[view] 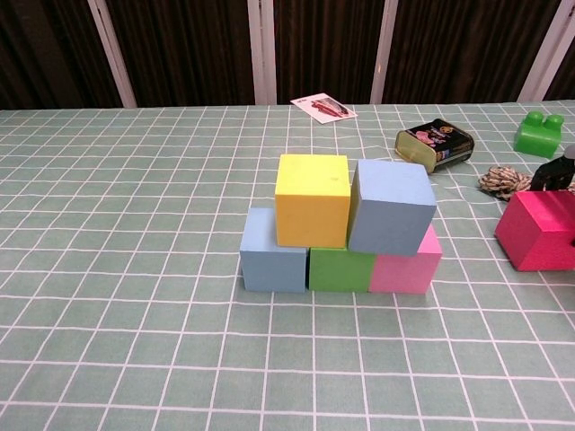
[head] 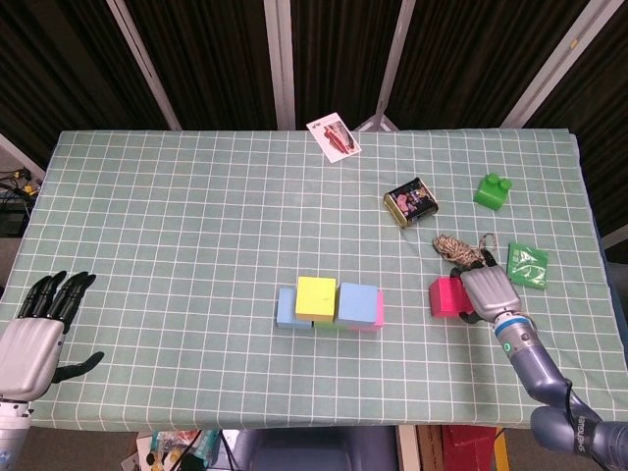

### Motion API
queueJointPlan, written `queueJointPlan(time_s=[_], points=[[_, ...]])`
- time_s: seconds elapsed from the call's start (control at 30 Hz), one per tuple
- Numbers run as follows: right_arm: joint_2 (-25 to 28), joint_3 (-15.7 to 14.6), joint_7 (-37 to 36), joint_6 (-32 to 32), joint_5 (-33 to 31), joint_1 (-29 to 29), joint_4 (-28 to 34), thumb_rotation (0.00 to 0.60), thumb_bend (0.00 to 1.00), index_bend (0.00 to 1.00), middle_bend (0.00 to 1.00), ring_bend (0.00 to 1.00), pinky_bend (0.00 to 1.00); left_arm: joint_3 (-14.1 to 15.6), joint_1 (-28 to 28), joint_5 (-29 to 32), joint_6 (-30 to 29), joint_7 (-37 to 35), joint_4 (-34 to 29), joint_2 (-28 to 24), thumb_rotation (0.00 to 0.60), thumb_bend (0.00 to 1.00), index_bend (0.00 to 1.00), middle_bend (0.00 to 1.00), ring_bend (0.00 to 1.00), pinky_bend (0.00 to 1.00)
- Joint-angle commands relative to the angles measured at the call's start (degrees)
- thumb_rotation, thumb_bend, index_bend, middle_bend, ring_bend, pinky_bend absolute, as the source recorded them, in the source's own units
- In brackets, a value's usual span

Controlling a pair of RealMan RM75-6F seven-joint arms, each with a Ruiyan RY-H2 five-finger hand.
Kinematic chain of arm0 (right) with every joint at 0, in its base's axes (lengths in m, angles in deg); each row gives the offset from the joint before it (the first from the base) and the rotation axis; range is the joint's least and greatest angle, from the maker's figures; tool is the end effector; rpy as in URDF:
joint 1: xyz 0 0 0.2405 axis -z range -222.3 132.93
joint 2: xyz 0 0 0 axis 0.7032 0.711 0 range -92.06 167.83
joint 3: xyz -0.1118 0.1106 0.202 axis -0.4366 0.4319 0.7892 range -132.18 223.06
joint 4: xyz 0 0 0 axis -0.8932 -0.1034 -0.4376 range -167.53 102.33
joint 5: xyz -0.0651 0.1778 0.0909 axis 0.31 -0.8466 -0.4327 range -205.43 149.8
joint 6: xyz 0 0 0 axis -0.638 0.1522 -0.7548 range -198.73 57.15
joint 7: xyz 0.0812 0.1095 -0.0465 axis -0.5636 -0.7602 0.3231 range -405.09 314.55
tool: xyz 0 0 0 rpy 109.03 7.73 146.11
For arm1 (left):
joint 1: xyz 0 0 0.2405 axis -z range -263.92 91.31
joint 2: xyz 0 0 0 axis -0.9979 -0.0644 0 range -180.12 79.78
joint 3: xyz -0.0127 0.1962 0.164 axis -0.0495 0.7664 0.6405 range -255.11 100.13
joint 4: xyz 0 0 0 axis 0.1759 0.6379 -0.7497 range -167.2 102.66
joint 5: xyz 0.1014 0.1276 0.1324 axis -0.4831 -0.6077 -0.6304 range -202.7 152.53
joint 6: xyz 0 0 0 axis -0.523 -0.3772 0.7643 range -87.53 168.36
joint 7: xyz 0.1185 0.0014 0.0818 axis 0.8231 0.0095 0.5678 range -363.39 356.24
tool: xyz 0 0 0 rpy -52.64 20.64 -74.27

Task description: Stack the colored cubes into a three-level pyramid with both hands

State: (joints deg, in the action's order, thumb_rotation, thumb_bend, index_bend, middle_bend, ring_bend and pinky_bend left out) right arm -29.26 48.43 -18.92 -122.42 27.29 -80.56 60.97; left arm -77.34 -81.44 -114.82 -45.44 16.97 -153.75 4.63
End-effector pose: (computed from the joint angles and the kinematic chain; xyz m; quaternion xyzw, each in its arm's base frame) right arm -0.2557 -0.3185 0.0834 0.7450 -0.3847 0.1943 0.5092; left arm -0.2114 0.1616 0.1679 -0.6298 -0.3745 -0.3901 0.5575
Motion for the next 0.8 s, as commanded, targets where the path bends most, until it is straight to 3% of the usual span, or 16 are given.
queueJointPlan(time_s=[0.03,0.37,0.8], points=[[0.51,0.41,-1.31,-0.95,1.48,0.42,0.38,0.600,0.33,0.43,0.49,0.28,0.09,0.04,-0.04,-0.09,0.05,-0.04,-0.07,-0.01,0.600,0.06,0.00,0.06,0.00,0.00],[5.65,2.30,-3.19,-2.24,2.62,0.33,3.63,0.600,0.33,0.43,0.49,0.28,0.09,0.04,-0.24,-0.47,0.07,-0.17,-0.23,-0.12,0.600,0.07,0.00,0.06,0.00,0.00],[22.07,9.89,-3.39,-0.92,-2.82,-4.09,16.31,0.600,0.33,0.43,0.49,0.28,0.09,0.15,-0.33,-0.31,0.63,0.55,-0.92,-1.52,0.600,0.07,0.00,0.06,0.00,0.00]])
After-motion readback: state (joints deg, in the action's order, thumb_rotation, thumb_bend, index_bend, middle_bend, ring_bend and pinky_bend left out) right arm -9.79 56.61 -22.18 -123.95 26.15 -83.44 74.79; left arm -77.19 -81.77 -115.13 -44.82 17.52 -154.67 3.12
